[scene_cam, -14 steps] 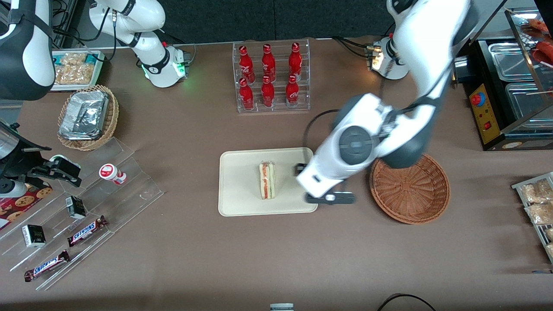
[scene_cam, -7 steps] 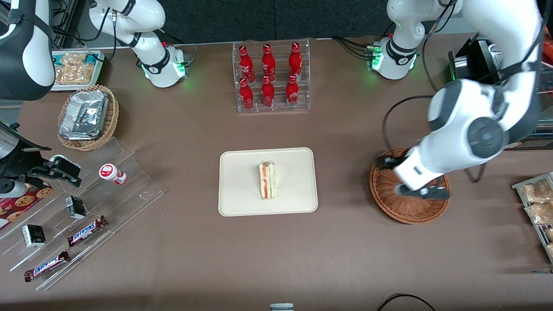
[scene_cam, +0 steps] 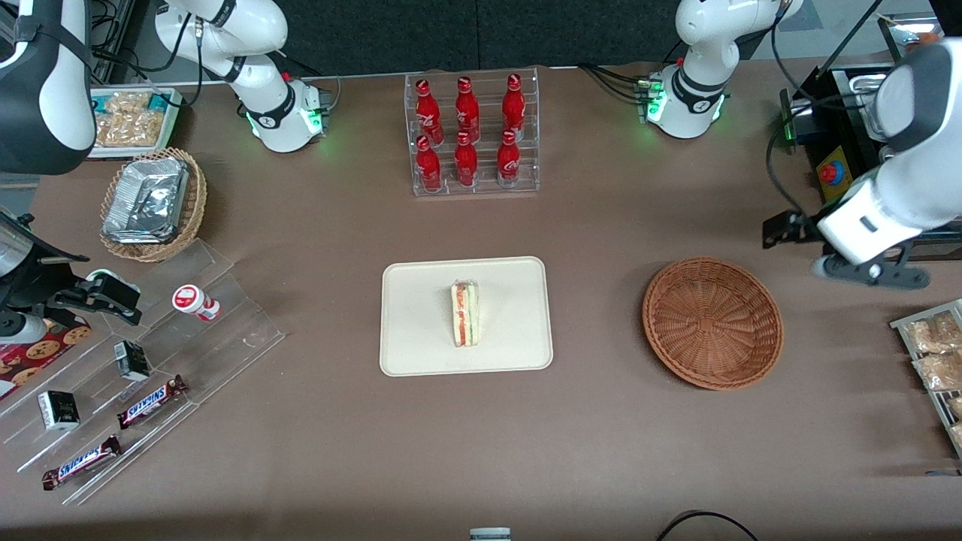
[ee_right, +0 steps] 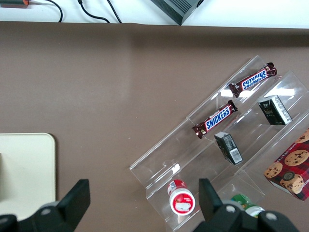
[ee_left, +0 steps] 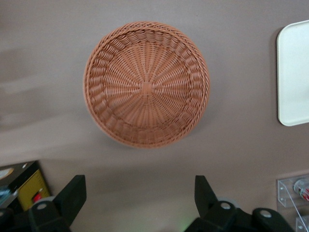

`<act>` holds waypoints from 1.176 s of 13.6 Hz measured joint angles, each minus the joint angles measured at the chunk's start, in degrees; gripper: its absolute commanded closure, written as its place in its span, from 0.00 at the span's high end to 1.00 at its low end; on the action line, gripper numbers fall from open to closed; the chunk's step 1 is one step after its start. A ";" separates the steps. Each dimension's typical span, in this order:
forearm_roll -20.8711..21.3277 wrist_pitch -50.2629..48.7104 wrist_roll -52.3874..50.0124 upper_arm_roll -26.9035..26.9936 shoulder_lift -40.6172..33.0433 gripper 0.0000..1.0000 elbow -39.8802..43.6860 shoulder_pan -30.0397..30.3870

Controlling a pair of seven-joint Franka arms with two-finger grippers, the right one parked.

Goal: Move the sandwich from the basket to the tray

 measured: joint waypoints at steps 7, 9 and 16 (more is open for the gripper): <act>-0.02 -8.18 -5.02 -0.81 -1.38 1.00 12.76 -0.36; 0.03 -8.48 -5.82 -0.90 -1.27 1.00 13.29 -0.46; 3.99 -9.11 -7.21 -1.42 -1.09 1.00 13.63 -4.20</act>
